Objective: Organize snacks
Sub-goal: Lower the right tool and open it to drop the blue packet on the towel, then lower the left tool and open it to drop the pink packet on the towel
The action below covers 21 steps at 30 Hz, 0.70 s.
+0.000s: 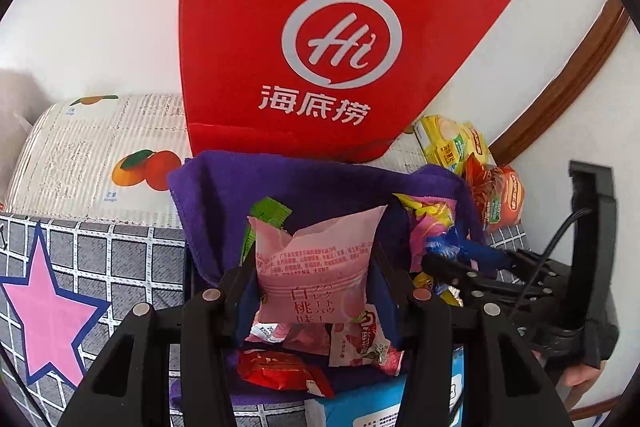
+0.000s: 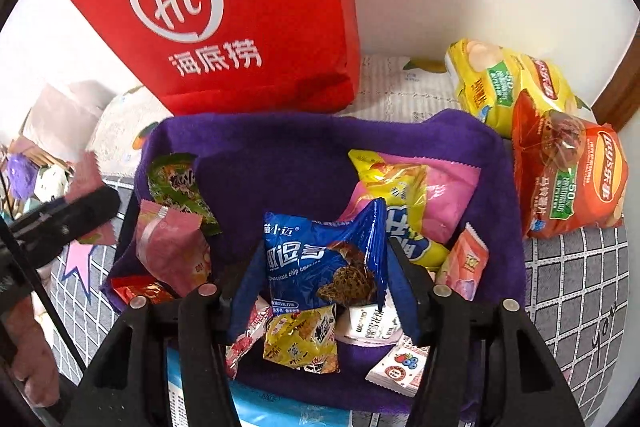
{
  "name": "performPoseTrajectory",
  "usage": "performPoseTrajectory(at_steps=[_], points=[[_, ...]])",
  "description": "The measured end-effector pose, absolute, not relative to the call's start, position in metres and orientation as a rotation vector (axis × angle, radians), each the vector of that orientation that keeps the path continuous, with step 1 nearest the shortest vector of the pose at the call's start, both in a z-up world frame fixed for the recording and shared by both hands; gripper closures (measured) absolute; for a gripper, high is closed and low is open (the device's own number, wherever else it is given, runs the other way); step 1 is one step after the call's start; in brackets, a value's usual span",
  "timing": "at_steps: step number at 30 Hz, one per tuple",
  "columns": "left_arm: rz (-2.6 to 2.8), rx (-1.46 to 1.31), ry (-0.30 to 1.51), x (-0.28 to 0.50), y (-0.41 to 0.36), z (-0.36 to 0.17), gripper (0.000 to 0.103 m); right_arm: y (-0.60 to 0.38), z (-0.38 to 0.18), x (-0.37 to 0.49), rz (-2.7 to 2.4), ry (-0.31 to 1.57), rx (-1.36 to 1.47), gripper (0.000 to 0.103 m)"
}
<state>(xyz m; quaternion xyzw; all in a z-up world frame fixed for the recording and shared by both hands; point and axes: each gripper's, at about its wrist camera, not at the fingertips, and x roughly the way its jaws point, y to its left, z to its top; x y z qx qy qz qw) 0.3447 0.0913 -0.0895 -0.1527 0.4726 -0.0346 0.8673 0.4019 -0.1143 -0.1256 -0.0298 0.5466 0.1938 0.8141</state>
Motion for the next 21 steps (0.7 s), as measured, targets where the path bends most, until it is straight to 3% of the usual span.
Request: performPoseTrajectory(at_steps=[21], points=[[-0.097,-0.225,1.033,0.347,0.06,-0.102,0.056,-0.143,-0.096,0.397,0.372,1.081,-0.004,0.038]])
